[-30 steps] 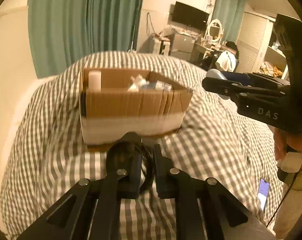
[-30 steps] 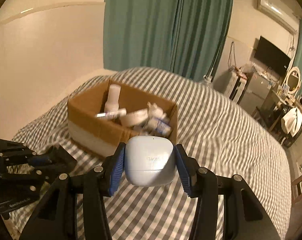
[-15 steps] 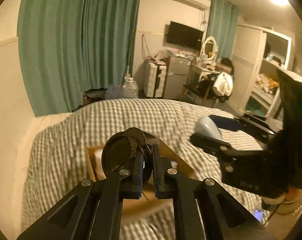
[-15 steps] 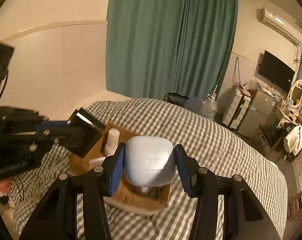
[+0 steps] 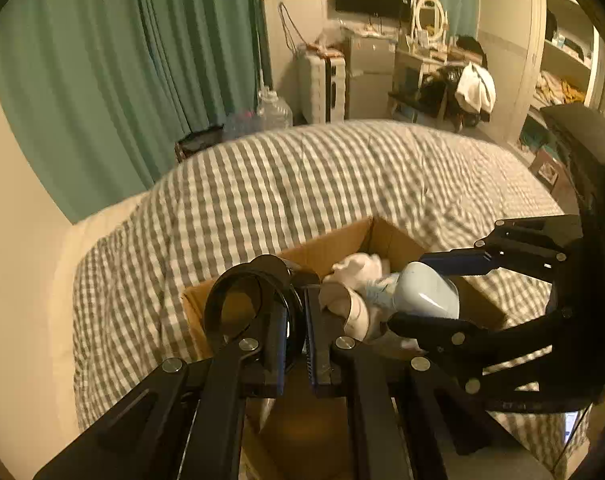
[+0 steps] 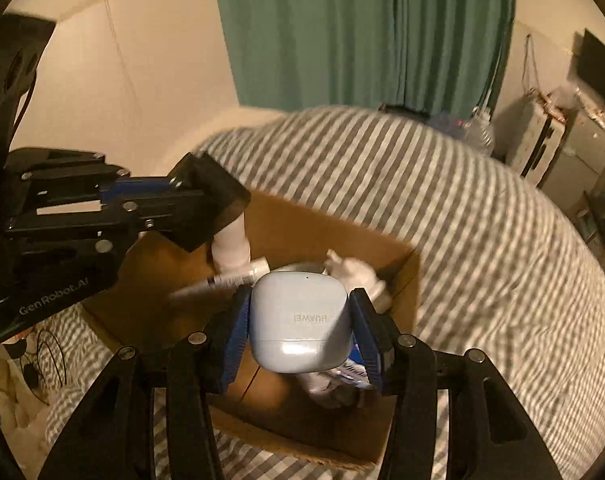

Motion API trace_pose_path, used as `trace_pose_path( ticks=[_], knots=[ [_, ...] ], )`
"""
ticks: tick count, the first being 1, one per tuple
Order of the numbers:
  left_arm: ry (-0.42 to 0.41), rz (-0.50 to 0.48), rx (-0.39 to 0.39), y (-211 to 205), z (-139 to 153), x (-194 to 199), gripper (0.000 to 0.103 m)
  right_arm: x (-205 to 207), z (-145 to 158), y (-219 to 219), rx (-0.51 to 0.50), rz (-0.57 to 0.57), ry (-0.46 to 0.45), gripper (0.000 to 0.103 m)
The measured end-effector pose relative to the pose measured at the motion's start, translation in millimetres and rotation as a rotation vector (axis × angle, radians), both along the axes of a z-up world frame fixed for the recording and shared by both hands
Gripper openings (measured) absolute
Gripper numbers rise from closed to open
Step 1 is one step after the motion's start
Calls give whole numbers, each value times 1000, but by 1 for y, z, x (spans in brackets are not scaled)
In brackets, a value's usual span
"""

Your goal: Organize objects

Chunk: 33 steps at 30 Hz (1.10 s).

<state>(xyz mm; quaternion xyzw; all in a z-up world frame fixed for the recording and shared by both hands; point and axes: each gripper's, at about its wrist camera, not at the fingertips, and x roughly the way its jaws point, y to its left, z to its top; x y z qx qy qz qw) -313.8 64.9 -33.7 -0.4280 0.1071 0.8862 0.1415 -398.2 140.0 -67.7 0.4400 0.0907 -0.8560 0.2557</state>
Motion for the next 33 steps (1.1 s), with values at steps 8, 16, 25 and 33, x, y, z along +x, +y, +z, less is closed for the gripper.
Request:
trace_pose_path(
  ticks=[8,16,25,33],
  knots=[
    [-38,0,-63,6,-11,1,24,6,2,20,-36,-50,35,70],
    [175,72,-92,3,46,41,77,42,60,40,-82,-139,158,83],
    [341,126,-27,0,113,94,92,104,139,67,-216,-209,328,100],
    [407,247,-18,-3,122,111,98,114,144,69,-154,-270,401,102]
  ],
)
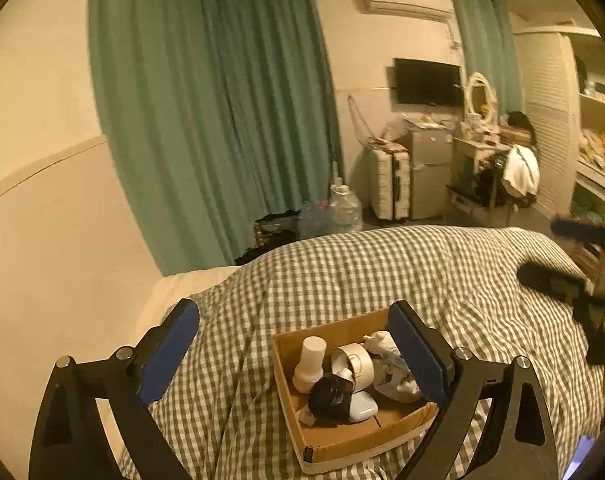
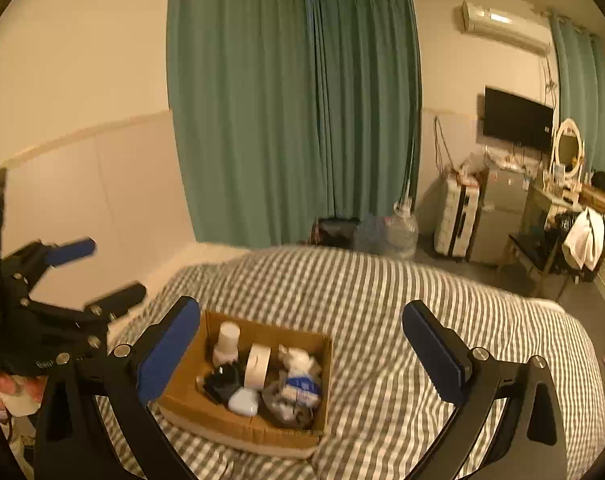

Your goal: Organize objects

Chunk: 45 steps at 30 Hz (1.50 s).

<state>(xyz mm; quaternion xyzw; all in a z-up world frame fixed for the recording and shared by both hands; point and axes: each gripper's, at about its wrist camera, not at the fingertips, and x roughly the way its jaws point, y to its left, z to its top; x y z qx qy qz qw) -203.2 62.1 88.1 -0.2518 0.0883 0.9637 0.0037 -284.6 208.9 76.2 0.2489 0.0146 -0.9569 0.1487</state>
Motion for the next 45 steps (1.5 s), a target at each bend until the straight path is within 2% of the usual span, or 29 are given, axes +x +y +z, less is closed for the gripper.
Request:
trace_pose_path(
  ticks=[3,6,8,13,17,21,31,45],
  knots=[
    [30,24,-14,-1,-9,9,99,-1,-16,-4,40,0,-95,102],
    [43,52,-23,1,-26,20,99,12,-33,2,72,-69,-95,102],
    [45,53,-2,1,-39,29,99,18,-47,7,72,-105,-75,102],
    [54,104,24,-9,-71,42,100,37,-87,15,-53,-159,-42,102],
    [10,121,59,-20,-88,43,100,32,-107,12,-19,-184,-62,102],
    [-12,126,117,-27,-90,43,100,27,-112,12,-8,-193,-85,102],
    [-21,99,107,-17,-90,49,100,35,-114,-3,29,-161,-86,102],
    [-25,89,95,-17,-93,49,100,40,-116,-7,15,-164,-84,102]
  ],
)
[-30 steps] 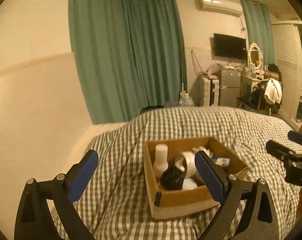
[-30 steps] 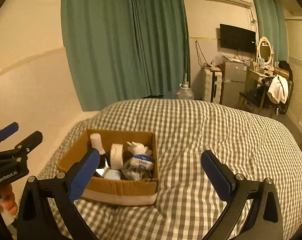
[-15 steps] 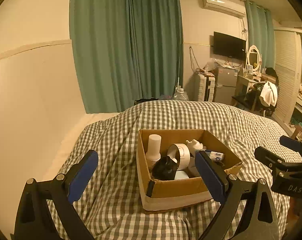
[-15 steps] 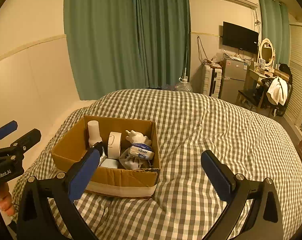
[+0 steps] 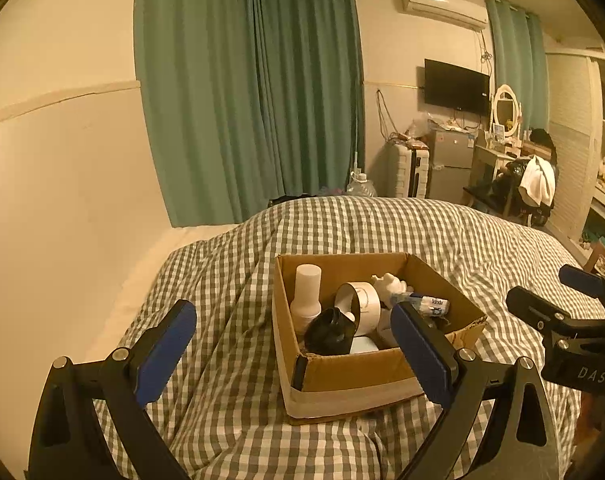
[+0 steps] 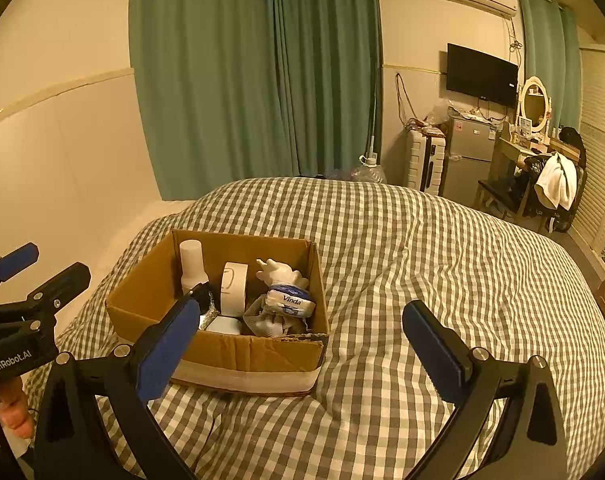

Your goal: Organize objects

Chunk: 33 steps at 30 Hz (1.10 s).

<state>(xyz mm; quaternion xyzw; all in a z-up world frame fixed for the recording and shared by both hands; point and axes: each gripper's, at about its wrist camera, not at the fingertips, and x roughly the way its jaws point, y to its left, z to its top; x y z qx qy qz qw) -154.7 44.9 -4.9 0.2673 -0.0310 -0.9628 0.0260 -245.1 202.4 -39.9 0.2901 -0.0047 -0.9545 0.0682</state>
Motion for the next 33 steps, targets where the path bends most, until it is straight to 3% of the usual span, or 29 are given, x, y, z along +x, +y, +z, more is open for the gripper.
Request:
trace_pose_path(
  ticks=[33],
  knots=[
    [-19,5,0,1,0,0,101,-3,-3,0,3,-16,-33,102]
  ],
)
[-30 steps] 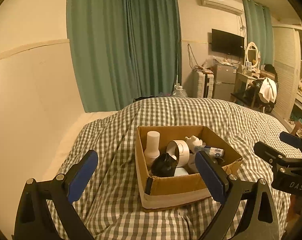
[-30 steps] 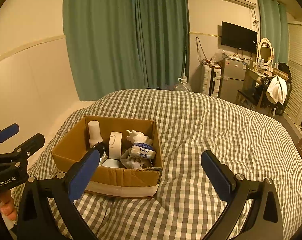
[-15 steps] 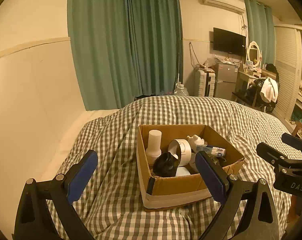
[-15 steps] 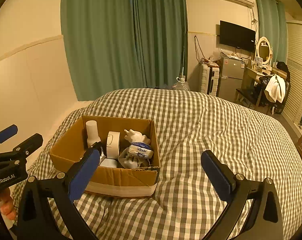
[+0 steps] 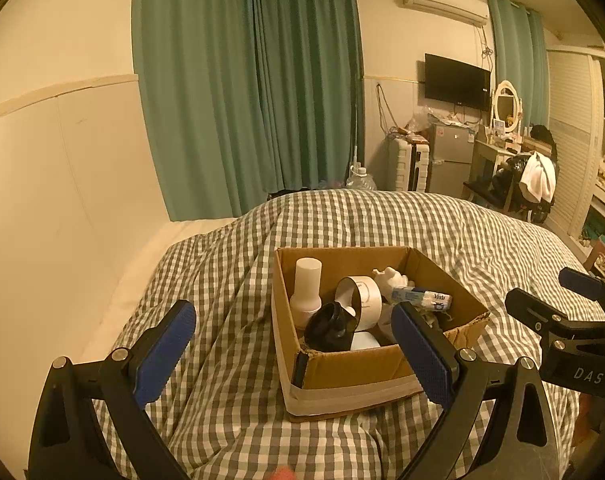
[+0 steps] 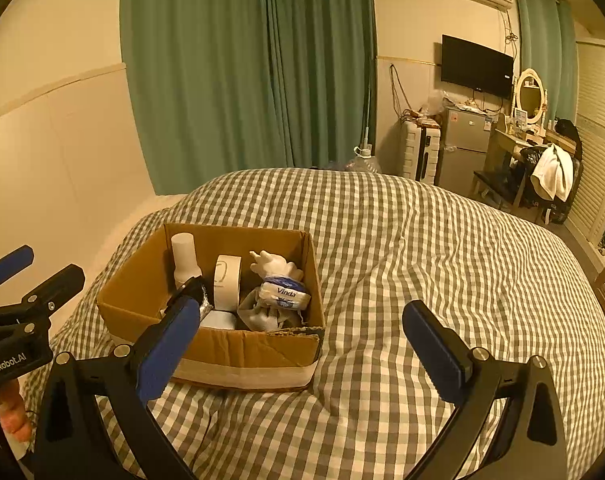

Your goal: Organize objects

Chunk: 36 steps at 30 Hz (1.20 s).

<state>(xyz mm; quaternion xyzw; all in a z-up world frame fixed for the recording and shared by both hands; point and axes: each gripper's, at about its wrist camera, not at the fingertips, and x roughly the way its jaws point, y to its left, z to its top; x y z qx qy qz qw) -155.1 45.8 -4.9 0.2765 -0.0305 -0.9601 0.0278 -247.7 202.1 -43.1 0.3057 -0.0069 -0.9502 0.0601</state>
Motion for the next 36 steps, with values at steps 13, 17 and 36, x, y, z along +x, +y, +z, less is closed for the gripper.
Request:
trace_pose_path(
  ticks=[13,17,36],
  knots=[
    [6,0,-13,2,1,2,102,4,-1,-4,9,11,1,102],
    [6,0,-18,3,1,3,102,5,-2,-4,10,9,0,102],
    [-3,17,-36,4,-5,3,102,5,-3,-4,12,2,-6,102]
  ],
)
